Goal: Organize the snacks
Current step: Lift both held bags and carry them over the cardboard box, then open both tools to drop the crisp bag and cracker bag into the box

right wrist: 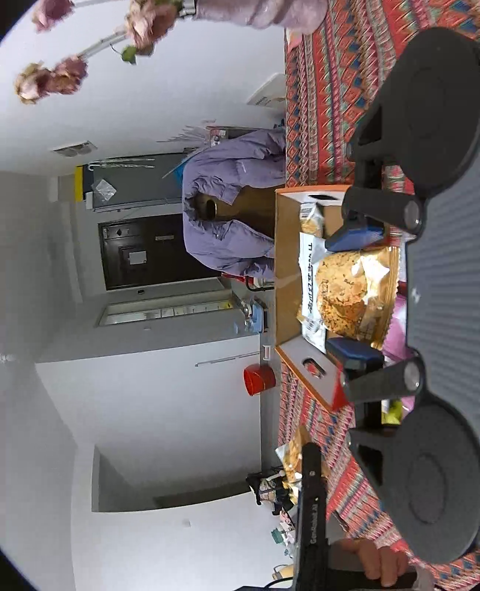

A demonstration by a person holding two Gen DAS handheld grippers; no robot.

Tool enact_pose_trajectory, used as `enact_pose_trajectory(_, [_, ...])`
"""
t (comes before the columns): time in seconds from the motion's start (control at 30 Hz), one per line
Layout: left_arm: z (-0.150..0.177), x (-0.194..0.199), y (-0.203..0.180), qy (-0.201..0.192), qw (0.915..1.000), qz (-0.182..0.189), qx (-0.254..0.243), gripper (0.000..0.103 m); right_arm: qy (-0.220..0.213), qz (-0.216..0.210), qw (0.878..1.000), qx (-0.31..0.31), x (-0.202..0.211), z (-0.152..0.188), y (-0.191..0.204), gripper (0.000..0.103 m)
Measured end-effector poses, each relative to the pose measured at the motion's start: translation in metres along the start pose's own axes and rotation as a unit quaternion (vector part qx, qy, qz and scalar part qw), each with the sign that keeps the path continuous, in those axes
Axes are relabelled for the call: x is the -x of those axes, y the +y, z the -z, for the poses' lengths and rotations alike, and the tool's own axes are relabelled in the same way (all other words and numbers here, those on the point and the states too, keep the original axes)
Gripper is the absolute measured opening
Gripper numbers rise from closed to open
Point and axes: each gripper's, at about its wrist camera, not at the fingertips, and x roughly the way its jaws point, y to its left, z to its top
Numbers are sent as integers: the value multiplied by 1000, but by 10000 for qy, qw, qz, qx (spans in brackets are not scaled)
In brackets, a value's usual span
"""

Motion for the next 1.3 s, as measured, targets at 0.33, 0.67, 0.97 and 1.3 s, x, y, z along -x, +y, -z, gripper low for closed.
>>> enact_pose_trajectory(0.33, [-29, -123, 25, 770, 9957, 176, 477, 63, 573, -150, 9979, -277, -151, -39, -28, 50])
enact_pose_trajectory(0.67, [-68, -221, 32, 986, 9945, -301, 202, 66, 1436, -591, 9786, -1348, -304, -48, -38, 54])
enact_pose_trajectory(0.97, [-67, -258, 40, 1110, 9936, -90, 203, 74, 1202, -411, 9805, -1500, -304, -53, -51, 63])
enact_pose_trajectory(1.3, [-77, -207, 39, 872, 9961, -119, -63, 78, 1230, 38, 9924, -73, -226, -68, -45, 78])
